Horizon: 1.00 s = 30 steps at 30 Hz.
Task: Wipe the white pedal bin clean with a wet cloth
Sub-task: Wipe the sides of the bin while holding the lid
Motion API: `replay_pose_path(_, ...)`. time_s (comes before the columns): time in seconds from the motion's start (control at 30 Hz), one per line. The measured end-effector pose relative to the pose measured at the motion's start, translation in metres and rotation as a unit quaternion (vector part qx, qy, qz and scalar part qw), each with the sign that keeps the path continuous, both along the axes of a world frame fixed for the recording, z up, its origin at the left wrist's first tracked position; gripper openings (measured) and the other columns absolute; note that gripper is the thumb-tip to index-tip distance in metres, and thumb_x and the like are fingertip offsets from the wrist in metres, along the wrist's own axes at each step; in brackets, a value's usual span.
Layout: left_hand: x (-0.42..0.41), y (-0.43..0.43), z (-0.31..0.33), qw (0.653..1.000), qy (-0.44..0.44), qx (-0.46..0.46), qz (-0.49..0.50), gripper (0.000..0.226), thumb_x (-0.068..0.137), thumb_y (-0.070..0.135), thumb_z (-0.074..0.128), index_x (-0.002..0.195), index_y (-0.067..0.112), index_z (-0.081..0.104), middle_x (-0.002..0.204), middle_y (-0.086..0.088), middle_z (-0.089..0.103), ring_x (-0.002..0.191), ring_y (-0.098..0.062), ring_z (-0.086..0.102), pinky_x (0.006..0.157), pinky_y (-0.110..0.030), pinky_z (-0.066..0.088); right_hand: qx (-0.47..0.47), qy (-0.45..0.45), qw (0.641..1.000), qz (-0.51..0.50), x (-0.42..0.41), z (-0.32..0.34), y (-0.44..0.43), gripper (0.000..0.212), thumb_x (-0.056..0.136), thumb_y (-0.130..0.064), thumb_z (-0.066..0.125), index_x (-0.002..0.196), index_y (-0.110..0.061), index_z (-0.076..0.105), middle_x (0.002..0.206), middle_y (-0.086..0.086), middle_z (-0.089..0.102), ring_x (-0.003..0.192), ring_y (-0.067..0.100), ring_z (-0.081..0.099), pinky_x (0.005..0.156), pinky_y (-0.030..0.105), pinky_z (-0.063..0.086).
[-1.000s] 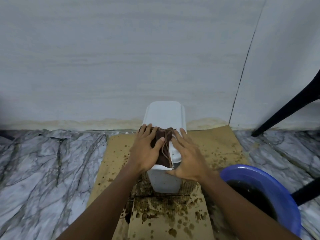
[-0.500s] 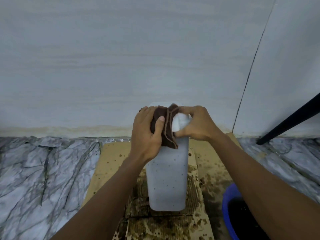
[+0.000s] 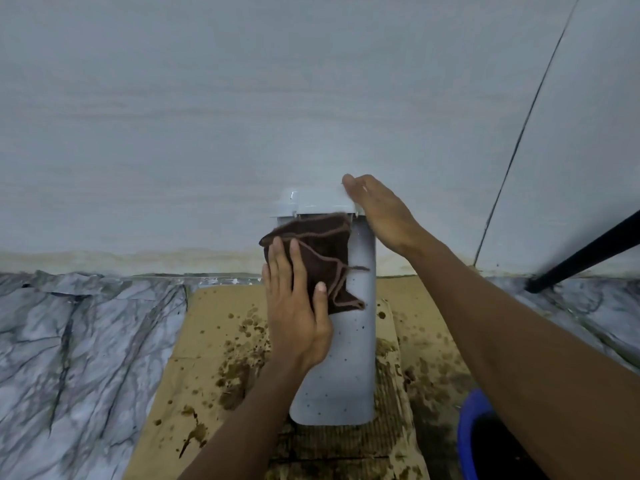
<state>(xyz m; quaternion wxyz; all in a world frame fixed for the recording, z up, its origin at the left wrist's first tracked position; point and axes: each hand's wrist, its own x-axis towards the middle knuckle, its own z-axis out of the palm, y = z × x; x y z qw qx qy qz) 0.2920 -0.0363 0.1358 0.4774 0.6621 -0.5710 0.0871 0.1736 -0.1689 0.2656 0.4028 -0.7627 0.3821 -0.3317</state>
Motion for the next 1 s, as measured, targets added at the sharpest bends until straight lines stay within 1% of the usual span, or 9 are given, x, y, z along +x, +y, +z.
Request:
replay_pose_path(0.13, -0.020, -0.015, 0.011, 0.996, 0.069, 0.003, 0.051, 0.073, 0.106, 0.053, 0.033, 0.166, 0.018, 0.010, 0.174, -0.005, -0.006, 0.160, -0.025, -0.011, 0.129, -0.051, -0.002, 0.004, -0.022, 1.000, -0.016, 0.007, -0.003, -0.002, 0.054, 0.075, -0.086, 0.045, 0.103, -0.043, 0.062, 0.123, -0.016, 0.061, 0.113, -0.004, 0.054, 0.085, 0.018, 0.040)
replay_pose_path(0.23, -0.029, -0.021, 0.006, 0.996, -0.045, 0.024, 0.068, 0.054, 0.105, 0.041, 0.046, 0.153, 0.017, 0.045, 0.173, -0.015, 0.003, 0.160, -0.034, -0.005, 0.127, -0.058, 0.004, 0.013, -0.024, 0.999, -0.023, 0.004, -0.001, -0.006, 0.044, 0.078, -0.082, 0.048, 0.096, -0.045, 0.062, 0.121, -0.017, 0.061, 0.110, -0.007, 0.054, 0.082, 0.018, 0.039)
replay_pose_path(0.3, -0.031, -0.015, -0.008, 0.989, -0.140, 0.034, 0.037, 0.048, 0.103, 0.037, 0.049, 0.145, 0.016, 0.056, 0.172, -0.018, 0.008, 0.159, -0.036, 0.000, 0.127, -0.058, 0.005, 0.016, -0.024, 0.999, -0.023, -0.001, -0.002, -0.008, 0.038, 0.081, -0.079, 0.048, 0.095, -0.046, 0.061, 0.121, -0.019, 0.060, 0.107, -0.013, 0.051, 0.079, 0.015, 0.037)
replay_pose_path(0.37, -0.029, -0.005, -0.021, 0.982, -0.180, 0.048, 0.019, 0.058, 0.099, 0.038, 0.047, 0.153, 0.017, 0.048, 0.172, -0.015, 0.005, 0.160, -0.034, 0.001, 0.127, -0.057, 0.007, 0.015, -0.027, 0.999, -0.018, -0.001, -0.004, -0.008, 0.038, 0.083, -0.078, 0.047, 0.099, -0.046, 0.060, 0.124, -0.018, 0.060, 0.107, -0.013, 0.050, 0.080, 0.014, 0.036)
replay_pose_path(0.5, -0.028, -0.009, -0.012, 0.995, -0.101, 0.007, 0.026, 0.082, 0.096, 0.042, 0.043, 0.164, 0.006, 0.014, 0.173, -0.012, 0.005, 0.160, -0.034, 0.002, 0.129, -0.052, 0.000, 0.000, -0.038, 0.999, -0.019, 0.010, -0.007, -0.005, 0.044, 0.087, -0.073, 0.051, 0.110, -0.037, 0.063, 0.125, -0.014, 0.060, 0.110, -0.006, 0.052, 0.082, 0.013, 0.036)
replay_pose_path(0.6, -0.035, -0.027, 0.007, 0.993, -0.117, 0.004, 0.020, 0.079, 0.101, 0.045, 0.037, 0.163, 0.004, 0.014, 0.173, -0.013, 0.006, 0.160, -0.031, 0.001, 0.129, -0.048, 0.000, -0.009, -0.041, 0.999, -0.022, 0.015, -0.009, -0.004, 0.041, 0.090, -0.069, 0.053, 0.110, -0.034, 0.064, 0.123, -0.014, 0.060, 0.106, -0.009, 0.050, 0.083, 0.013, 0.034)
replay_pose_path(0.7, -0.034, -0.039, 0.018, 0.989, -0.133, 0.009, 0.066, 0.088, 0.086, 0.033, 0.044, 0.162, -0.001, 0.016, 0.171, -0.017, 0.009, 0.160, -0.028, -0.001, 0.130, -0.047, 0.001, -0.008, -0.043, 0.999, -0.026, 0.014, -0.010, -0.006, 0.042, 0.091, -0.066, 0.054, 0.113, -0.031, 0.064, 0.123, -0.012, 0.062, 0.111, 0.003, 0.054, 0.083, 0.014, 0.036)
replay_pose_path(0.8, -0.034, -0.044, 0.027, 0.989, -0.107, 0.006, 0.098, 0.095, 0.079, 0.032, 0.048, 0.160, -0.004, 0.016, 0.168, -0.021, 0.018, 0.159, -0.025, -0.004, 0.129, -0.046, -0.002, -0.008, -0.046, 0.999, -0.024, 0.015, -0.011, -0.006, 0.043, 0.091, -0.066, 0.054, 0.112, -0.031, 0.064, 0.121, -0.013, 0.062, 0.110, 0.000, 0.056, 0.081, 0.013, 0.037)
replay_pose_path(1.0, -0.028, -0.022, -0.006, 0.975, -0.218, 0.028, 0.015, 0.077, 0.098, 0.037, 0.039, 0.162, 0.000, 0.017, 0.172, -0.016, 0.010, 0.160, -0.029, 0.006, 0.129, -0.051, 0.008, 0.005, -0.049, 0.998, -0.028, 0.004, -0.010, -0.012, 0.038, 0.090, -0.068, 0.053, 0.107, -0.035, 0.063, 0.120, -0.015, 0.062, 0.108, -0.009, 0.053, 0.082, 0.015, 0.038)
